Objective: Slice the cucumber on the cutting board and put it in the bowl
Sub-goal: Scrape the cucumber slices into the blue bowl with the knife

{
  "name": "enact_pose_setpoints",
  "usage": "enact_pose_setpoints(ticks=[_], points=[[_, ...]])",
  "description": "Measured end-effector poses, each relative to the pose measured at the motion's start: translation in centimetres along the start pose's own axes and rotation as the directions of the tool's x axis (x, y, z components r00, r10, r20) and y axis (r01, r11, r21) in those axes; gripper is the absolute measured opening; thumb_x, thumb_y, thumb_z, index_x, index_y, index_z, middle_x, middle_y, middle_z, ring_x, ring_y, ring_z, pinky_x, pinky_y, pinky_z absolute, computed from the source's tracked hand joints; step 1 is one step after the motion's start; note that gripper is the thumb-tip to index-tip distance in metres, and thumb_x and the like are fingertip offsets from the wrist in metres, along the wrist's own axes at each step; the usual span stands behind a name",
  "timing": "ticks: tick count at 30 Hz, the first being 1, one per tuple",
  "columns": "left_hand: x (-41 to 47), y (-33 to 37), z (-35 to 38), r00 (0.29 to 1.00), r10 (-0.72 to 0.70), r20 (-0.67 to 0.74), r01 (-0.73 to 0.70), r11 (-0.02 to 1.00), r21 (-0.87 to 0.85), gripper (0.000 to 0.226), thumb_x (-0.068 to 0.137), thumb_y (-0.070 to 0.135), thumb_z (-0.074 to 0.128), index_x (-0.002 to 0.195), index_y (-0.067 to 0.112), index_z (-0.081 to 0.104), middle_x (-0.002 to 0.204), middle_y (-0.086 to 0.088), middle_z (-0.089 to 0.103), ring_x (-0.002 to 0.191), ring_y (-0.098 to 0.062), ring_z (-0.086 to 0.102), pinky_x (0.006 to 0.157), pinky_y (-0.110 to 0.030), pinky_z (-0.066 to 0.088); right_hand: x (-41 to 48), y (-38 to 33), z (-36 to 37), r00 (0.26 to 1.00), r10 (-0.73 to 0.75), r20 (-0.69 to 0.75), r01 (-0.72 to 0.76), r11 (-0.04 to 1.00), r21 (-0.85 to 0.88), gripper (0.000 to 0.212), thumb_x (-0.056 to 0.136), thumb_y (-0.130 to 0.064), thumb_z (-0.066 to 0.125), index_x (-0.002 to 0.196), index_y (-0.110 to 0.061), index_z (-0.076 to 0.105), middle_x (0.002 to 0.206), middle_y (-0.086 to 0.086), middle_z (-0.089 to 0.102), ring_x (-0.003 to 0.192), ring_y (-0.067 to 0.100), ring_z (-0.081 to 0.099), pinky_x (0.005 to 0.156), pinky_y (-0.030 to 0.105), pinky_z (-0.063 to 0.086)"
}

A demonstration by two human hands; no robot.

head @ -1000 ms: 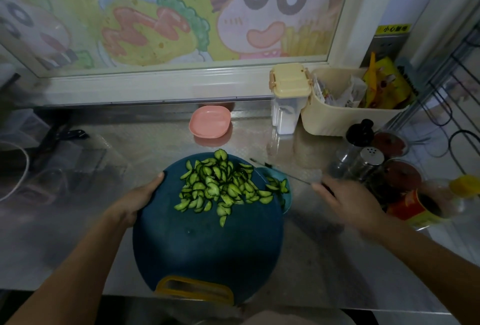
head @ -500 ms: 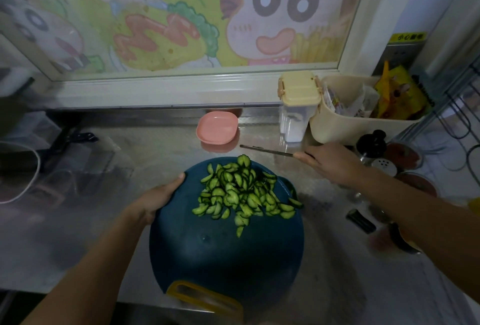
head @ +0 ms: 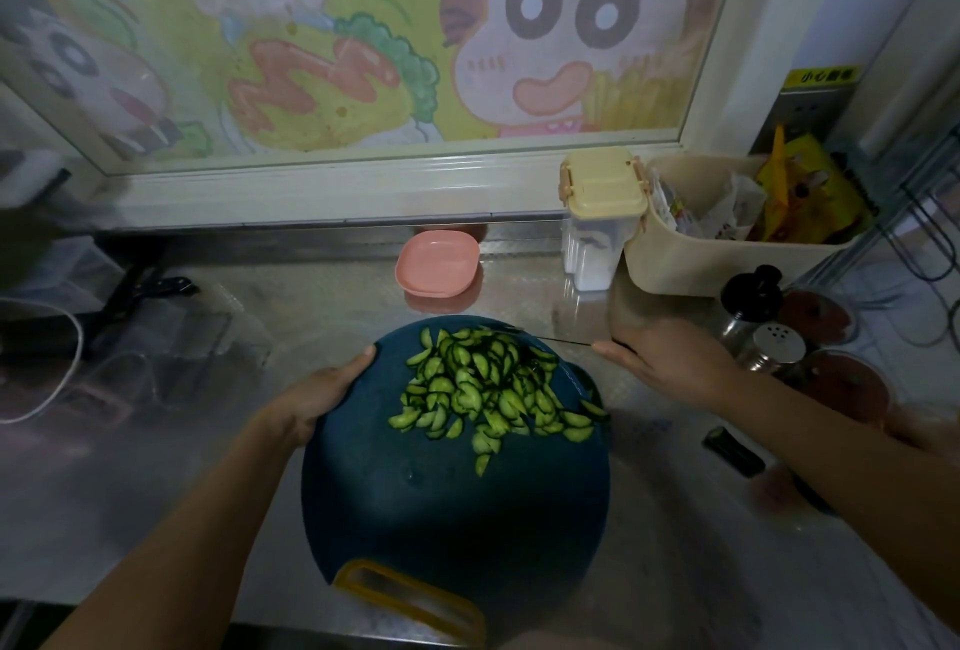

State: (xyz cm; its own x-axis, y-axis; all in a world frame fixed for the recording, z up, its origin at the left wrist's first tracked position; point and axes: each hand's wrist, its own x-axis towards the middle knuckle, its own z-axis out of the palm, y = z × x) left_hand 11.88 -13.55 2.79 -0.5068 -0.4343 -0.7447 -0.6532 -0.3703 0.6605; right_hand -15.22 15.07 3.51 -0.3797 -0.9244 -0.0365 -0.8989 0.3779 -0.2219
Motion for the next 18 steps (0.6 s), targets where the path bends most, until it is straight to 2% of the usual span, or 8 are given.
enact_pose_setpoints(ticks=[3,5,10,12,15,18], points=[[0.1,0.1,-0.1,1.0,-0.001,-0.014,0.001,1.0,0.02,0.074,0.066,0.06,0.061,0.115,0.005,0.063,0.109,-0.016,0.068,0.102,-0.032,0.064,0.095,-0.048,0.047,-1.1,-0.5,0.7,1.0,0.012,0.013,-0.013,0.999,0.031,0.043,0.094,-0.055,0.027,0.075,-0.02,0.044,0.064,-0.004,0.045,0.062,0.015,0.046,0.057,0.03,0.029],[0.2,0.2,-0.4,1.0,-0.003,-0.016,0.003,1.0,0.029,0.076,0.064,0.061,0.063,0.115,0.005,0.063,0.109,-0.016,0.068,0.102,-0.033,0.064,0.095,-0.049,0.047,-1.9,-0.7,1.1,1.0,0.013,0.017,-0.014,1.0,0.022,0.047,0.09,-0.06,0.021,0.075,-0.022,0.044,0.066,-0.001,0.051,0.063,0.016,0.05,0.057,0.03,0.031],[0.5,-0.1,-0.8,0.999,-0.015,-0.028,0.016,1.0,0.025,0.075,0.064,0.06,0.063,0.113,0.003,0.064,0.106,-0.017,0.069,0.1,-0.034,0.065,0.093,-0.048,0.048,-4.0,-1.2,2.9,0.998,0.033,-0.053,-0.03,0.998,0.054,0.085,0.072,-0.081,-0.008,0.079,-0.021,0.051,0.075,0.004,0.062,0.072,0.021,0.062,0.057,0.03,0.035],[0.7,-0.3,-1.1,0.999,-0.027,-0.027,0.027,0.999,0.018,0.079,0.062,0.062,0.065,0.115,0.003,0.063,0.108,-0.018,0.068,0.1,-0.034,0.065,0.094,-0.05,0.048,-4.6,-1.6,3.3,0.997,0.056,-0.061,-0.053,0.998,0.044,0.088,0.067,-0.083,-0.017,0.077,-0.023,0.047,0.076,0.004,0.063,0.073,0.022,0.062,0.057,0.03,0.031],[0.5,-0.2,-1.2,0.999,-0.036,-0.025,0.036,0.999,0.004,0.072,0.068,0.059,0.059,0.113,0.004,0.063,0.106,-0.018,0.069,0.099,-0.034,0.065,0.091,-0.047,0.049,-5.5,-2.5,3.3,0.992,0.114,-0.055,-0.107,0.986,0.128,0.08,0.069,-0.082,-0.013,0.072,-0.024,0.043,0.068,0.002,0.058,0.07,0.022,0.061,0.057,0.032,0.033],[0.5,-0.7,-1.3,0.999,-0.039,-0.003,0.039,0.999,-0.016,0.069,0.071,0.059,0.057,0.113,0.005,0.063,0.107,-0.017,0.069,0.099,-0.033,0.065,0.09,-0.046,0.05,-6.4,-3.8,3.3,0.985,0.173,-0.001,-0.169,0.96,0.224,0.079,0.077,-0.076,-0.001,0.075,-0.017,0.052,0.06,-0.004,0.049,0.062,0.016,0.055,0.057,0.031,0.032]])
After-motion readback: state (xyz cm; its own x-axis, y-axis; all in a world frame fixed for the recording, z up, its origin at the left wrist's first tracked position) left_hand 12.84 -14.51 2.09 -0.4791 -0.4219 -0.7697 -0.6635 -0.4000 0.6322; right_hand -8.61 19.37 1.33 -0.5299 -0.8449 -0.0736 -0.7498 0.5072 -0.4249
